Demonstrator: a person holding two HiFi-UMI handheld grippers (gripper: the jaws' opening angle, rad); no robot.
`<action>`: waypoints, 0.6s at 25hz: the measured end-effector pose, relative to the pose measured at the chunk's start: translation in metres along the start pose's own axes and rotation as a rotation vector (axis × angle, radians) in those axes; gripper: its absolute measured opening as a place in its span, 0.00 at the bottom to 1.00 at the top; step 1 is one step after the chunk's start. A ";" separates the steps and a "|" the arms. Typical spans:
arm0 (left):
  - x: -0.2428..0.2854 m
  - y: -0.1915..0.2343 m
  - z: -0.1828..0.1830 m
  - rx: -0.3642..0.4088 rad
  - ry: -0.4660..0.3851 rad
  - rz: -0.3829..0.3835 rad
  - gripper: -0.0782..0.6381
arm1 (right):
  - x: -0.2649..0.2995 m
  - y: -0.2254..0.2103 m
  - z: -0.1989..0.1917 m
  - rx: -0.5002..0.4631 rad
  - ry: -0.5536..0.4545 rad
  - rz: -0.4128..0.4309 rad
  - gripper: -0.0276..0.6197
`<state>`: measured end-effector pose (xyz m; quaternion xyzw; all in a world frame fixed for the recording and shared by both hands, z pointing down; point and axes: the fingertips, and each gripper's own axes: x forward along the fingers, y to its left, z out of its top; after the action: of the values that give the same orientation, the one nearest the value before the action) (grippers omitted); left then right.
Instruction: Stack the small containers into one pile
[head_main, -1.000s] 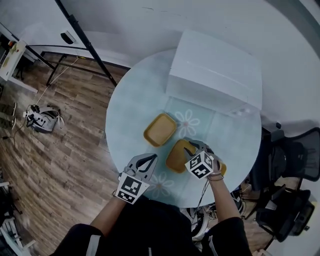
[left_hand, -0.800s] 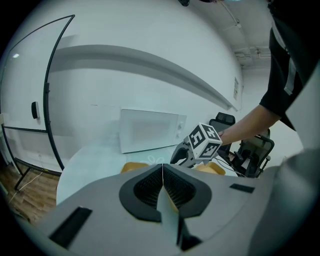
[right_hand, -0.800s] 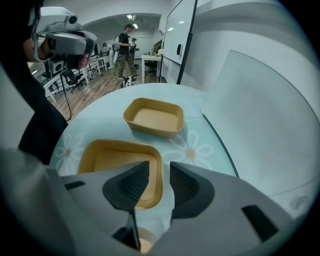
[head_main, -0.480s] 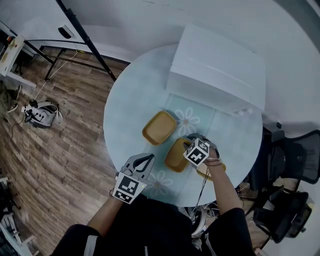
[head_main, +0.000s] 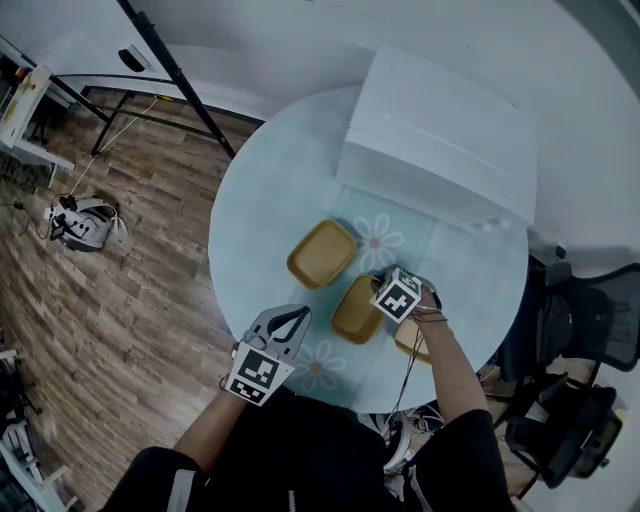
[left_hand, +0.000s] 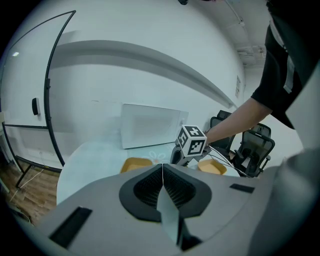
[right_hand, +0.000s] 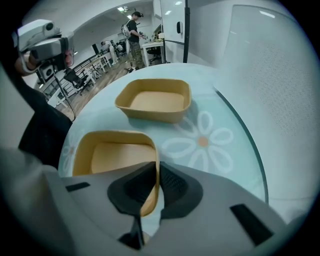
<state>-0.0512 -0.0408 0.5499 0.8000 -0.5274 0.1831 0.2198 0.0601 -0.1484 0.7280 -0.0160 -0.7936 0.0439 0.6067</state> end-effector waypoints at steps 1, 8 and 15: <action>0.000 0.000 0.000 0.000 0.001 0.000 0.13 | -0.001 0.001 0.000 0.018 -0.005 0.010 0.10; -0.002 -0.001 0.000 0.009 -0.001 -0.015 0.13 | -0.011 0.005 0.001 0.081 -0.033 0.040 0.09; 0.000 -0.008 -0.001 0.024 0.002 -0.050 0.13 | -0.030 0.005 -0.009 0.222 -0.071 0.031 0.09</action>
<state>-0.0443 -0.0372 0.5493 0.8153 -0.5047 0.1847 0.2154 0.0768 -0.1454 0.7015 0.0405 -0.8045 0.1413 0.5755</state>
